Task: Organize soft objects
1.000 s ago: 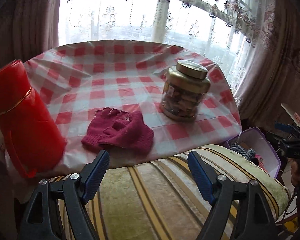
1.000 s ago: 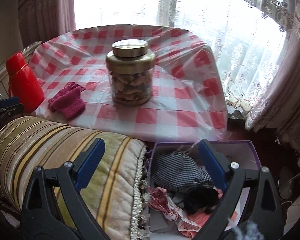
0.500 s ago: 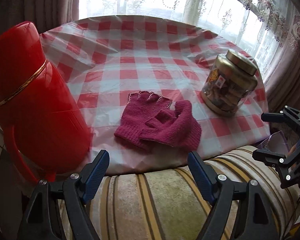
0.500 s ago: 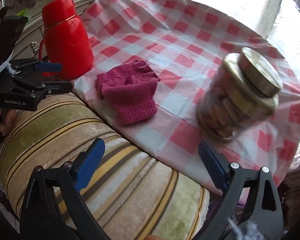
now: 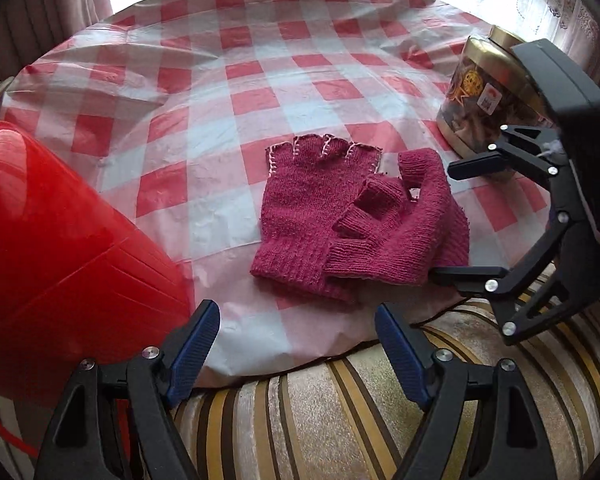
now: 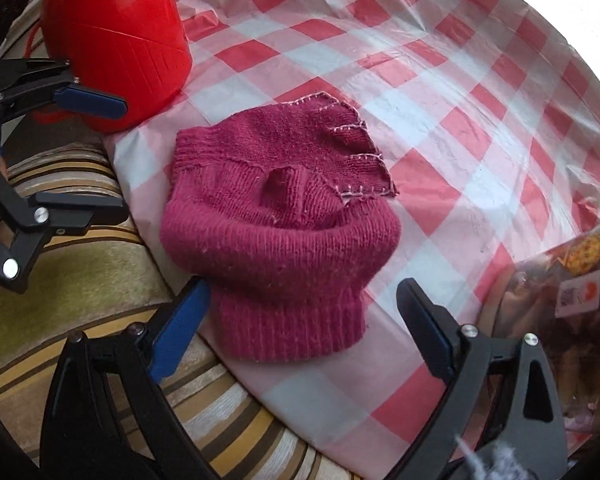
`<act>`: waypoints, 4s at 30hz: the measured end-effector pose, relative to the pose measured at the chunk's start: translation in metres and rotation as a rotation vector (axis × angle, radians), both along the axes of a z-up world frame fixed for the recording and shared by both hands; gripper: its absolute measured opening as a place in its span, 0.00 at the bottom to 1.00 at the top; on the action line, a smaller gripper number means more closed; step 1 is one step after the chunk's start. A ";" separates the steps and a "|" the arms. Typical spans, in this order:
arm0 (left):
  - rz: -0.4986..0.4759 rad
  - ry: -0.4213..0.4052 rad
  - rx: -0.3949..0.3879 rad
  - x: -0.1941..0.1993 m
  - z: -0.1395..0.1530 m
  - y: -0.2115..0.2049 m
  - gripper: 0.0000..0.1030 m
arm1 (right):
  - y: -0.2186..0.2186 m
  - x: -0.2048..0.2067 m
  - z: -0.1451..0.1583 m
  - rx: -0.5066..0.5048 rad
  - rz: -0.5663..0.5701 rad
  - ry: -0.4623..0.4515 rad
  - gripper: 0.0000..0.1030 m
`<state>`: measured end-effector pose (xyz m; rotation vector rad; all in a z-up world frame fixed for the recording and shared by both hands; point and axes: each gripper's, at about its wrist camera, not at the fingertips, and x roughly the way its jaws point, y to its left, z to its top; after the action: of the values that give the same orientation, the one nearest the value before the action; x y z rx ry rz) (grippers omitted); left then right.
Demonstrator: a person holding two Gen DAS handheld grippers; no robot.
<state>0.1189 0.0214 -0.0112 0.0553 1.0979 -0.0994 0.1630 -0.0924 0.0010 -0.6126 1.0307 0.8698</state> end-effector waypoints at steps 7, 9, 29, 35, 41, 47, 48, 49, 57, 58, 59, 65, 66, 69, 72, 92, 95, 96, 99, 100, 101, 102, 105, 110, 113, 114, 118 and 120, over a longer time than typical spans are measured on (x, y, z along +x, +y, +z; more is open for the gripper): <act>-0.064 0.029 0.031 0.017 -0.011 -0.010 0.79 | -0.019 0.019 -0.008 0.031 -0.079 0.092 0.33; -0.071 0.032 0.029 0.022 -0.012 -0.011 0.79 | -0.035 0.025 -0.008 0.045 -0.138 0.121 0.31; -0.126 0.155 -0.047 0.067 -0.039 -0.026 0.25 | -0.119 -0.022 0.042 0.147 -0.323 0.070 0.30; -0.118 0.104 -0.077 0.048 -0.018 -0.046 0.25 | -0.140 -0.043 0.061 0.170 -0.369 0.024 0.30; -0.111 0.011 -0.129 0.017 0.017 -0.072 0.25 | -0.172 -0.068 0.080 0.199 -0.440 -0.037 0.30; -0.161 -0.052 -0.155 -0.010 0.045 -0.105 0.25 | -0.200 -0.094 0.095 0.223 -0.509 -0.082 0.30; -0.173 -0.061 -0.158 -0.012 0.048 -0.110 0.25 | -0.205 -0.098 0.098 0.228 -0.521 -0.088 0.30; -0.184 -0.068 -0.161 -0.015 0.052 -0.116 0.25 | -0.210 -0.102 0.100 0.232 -0.533 -0.094 0.30; -0.286 -0.140 -0.173 -0.032 0.085 -0.171 0.25 | -0.265 -0.132 0.112 0.269 -0.647 -0.146 0.30; -0.298 -0.147 -0.176 -0.033 0.088 -0.178 0.25 | -0.274 -0.135 0.114 0.275 -0.665 -0.151 0.30; -0.312 -0.153 -0.181 -0.034 0.091 -0.186 0.25 | -0.283 -0.138 0.116 0.281 -0.685 -0.158 0.30; -0.403 -0.184 -0.222 -0.040 0.108 -0.239 0.25 | -0.343 -0.152 0.124 0.299 -0.823 -0.198 0.30; -0.422 -0.188 -0.228 -0.041 0.110 -0.249 0.26 | -0.353 -0.153 0.125 0.297 -0.844 -0.205 0.30; -0.474 -0.195 -0.246 -0.043 0.116 -0.278 0.26 | -0.380 -0.159 0.127 0.280 -0.909 -0.228 0.30; -0.520 -0.190 -0.260 -0.045 0.118 -0.305 0.26 | -0.402 -0.164 0.124 0.261 -0.969 -0.240 0.30; -0.626 0.110 -0.283 -0.068 0.044 -0.380 0.73 | -0.452 -0.205 0.078 0.148 -1.188 -0.167 0.68; -0.533 0.124 -0.324 -0.072 0.042 -0.357 0.75 | -0.445 -0.219 0.079 0.135 -1.208 -0.171 0.68; -0.508 0.130 -0.341 -0.076 0.042 -0.349 0.75 | -0.443 -0.223 0.080 0.132 -1.211 -0.171 0.68; -0.458 0.130 -0.395 -0.089 0.039 -0.330 0.77 | -0.438 -0.233 0.085 0.113 -1.225 -0.191 0.68; -0.451 0.112 -0.402 -0.093 0.040 -0.326 0.77 | -0.436 -0.236 0.087 0.114 -1.230 -0.195 0.69; -0.447 0.093 -0.399 -0.098 0.042 -0.324 0.80 | -0.436 -0.238 0.088 0.122 -1.233 -0.194 0.69; -0.449 0.079 -0.389 -0.102 0.042 -0.324 0.82 | -0.436 -0.239 0.089 0.127 -1.238 -0.193 0.69; -0.466 0.071 -0.344 -0.107 0.040 -0.333 0.91 | -0.434 -0.241 0.091 0.114 -1.243 -0.206 0.69; -0.467 0.066 -0.336 -0.108 0.036 -0.345 1.00 | -0.430 -0.240 0.095 0.113 -1.231 -0.219 0.69; -0.439 0.086 -0.364 -0.100 0.033 -0.345 1.00 | -0.429 -0.238 0.095 0.115 -1.230 -0.220 0.69; -0.431 0.096 -0.382 -0.097 0.031 -0.345 1.00 | -0.429 -0.238 0.094 0.115 -1.230 -0.219 0.69; -0.413 0.113 -0.429 -0.092 0.030 -0.340 1.00 | -0.429 -0.237 0.092 0.113 -1.228 -0.212 0.69; -0.417 0.114 -0.425 -0.093 0.029 -0.341 1.00 | -0.429 -0.237 0.091 0.115 -1.225 -0.207 0.69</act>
<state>0.0263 -0.3200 0.0175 -0.1051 1.1464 -0.7147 -0.0737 -0.5217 0.0920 0.0923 0.9323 -0.2151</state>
